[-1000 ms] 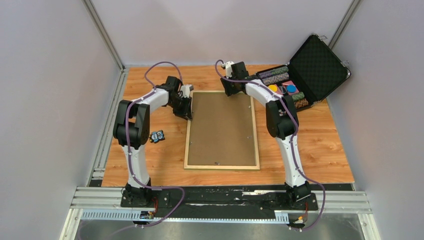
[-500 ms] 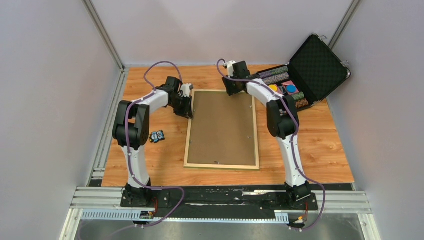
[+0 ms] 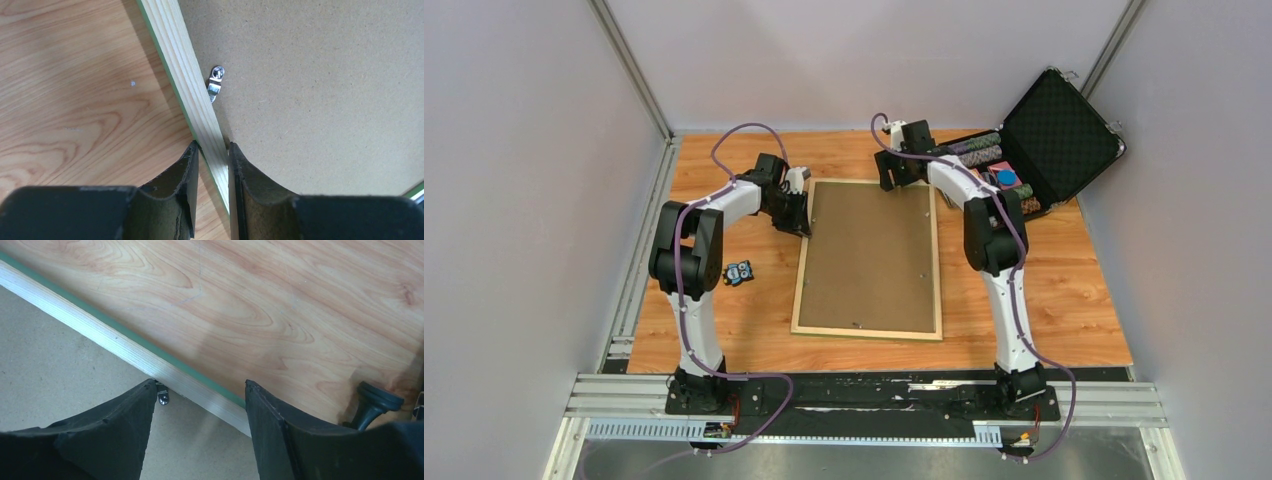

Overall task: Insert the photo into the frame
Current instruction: Install the photo frame at the center of the board, then move the photo frame to the center of the board.

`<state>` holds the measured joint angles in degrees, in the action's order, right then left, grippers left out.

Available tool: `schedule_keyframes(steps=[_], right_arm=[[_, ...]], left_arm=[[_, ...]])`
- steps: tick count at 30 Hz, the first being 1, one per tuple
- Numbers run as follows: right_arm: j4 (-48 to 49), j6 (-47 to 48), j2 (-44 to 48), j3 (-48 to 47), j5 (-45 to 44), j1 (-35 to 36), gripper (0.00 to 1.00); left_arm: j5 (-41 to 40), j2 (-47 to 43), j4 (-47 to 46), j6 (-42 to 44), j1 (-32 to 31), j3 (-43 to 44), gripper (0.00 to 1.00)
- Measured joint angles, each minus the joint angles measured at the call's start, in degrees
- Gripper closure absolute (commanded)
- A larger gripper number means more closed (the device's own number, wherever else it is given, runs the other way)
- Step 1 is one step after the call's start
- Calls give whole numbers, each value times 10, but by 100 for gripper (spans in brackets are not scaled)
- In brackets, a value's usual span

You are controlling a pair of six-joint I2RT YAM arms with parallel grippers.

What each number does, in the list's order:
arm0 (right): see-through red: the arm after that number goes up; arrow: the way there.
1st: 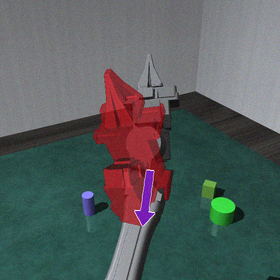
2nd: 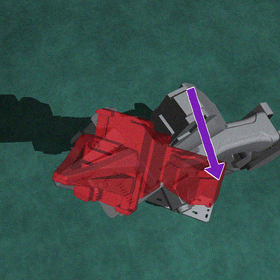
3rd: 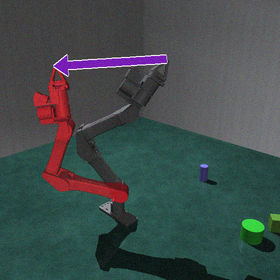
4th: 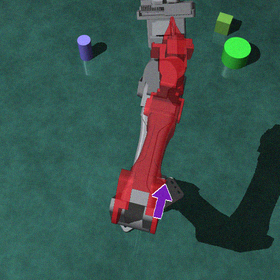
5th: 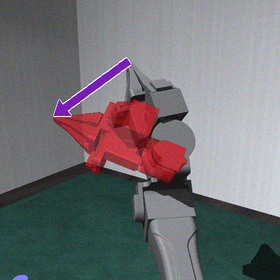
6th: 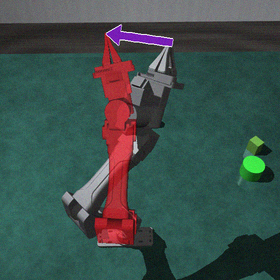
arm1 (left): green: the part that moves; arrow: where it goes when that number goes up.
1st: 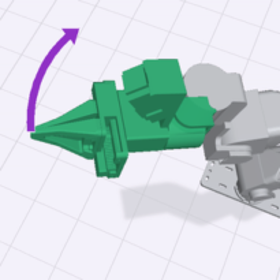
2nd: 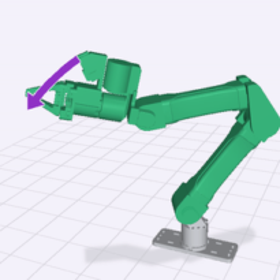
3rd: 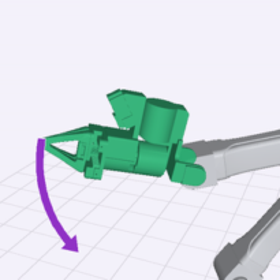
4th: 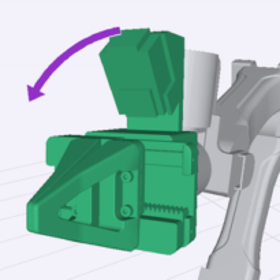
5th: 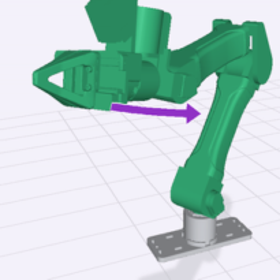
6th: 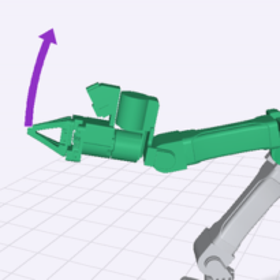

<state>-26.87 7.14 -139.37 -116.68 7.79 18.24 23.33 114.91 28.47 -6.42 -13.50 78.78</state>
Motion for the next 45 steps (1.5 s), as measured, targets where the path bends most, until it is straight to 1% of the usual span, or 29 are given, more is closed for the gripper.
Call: schedule_keyframes(steps=[7,11,19,25,34,37,39,41,45], right_arm=[[-9,-9,34,43,17,-12,31],[-25,-10,61,68,20,-23,29],[-37,-10,120,114,35,-32,28],[-37,-6,179,187,43,-30,29],[-37,-3,257,337,43,-30,33],[-37,-3,266,377,45,-30,37],[-34,-5,267,393,54,-30,43],[-31,-5,273,400,59,-30,51],[-31,-10,273,402,78,-30,72]], left_arm=[[-1,0,0,-8,4,-1,100],[5,-1,-4,-12,11,-5,100],[17,-2,-12,-21,19,-12,100],[18,-12,-20,-25,33,-29,100],[17,-26,-29,-28,49,-48,100],[16,-32,-33,-30,54,-57,100],[16,-34,-35,-32,58,-61,100],[17,-34,-34,-34,61,-61,100],[17,-34,-34,-35,61,-61,100]])
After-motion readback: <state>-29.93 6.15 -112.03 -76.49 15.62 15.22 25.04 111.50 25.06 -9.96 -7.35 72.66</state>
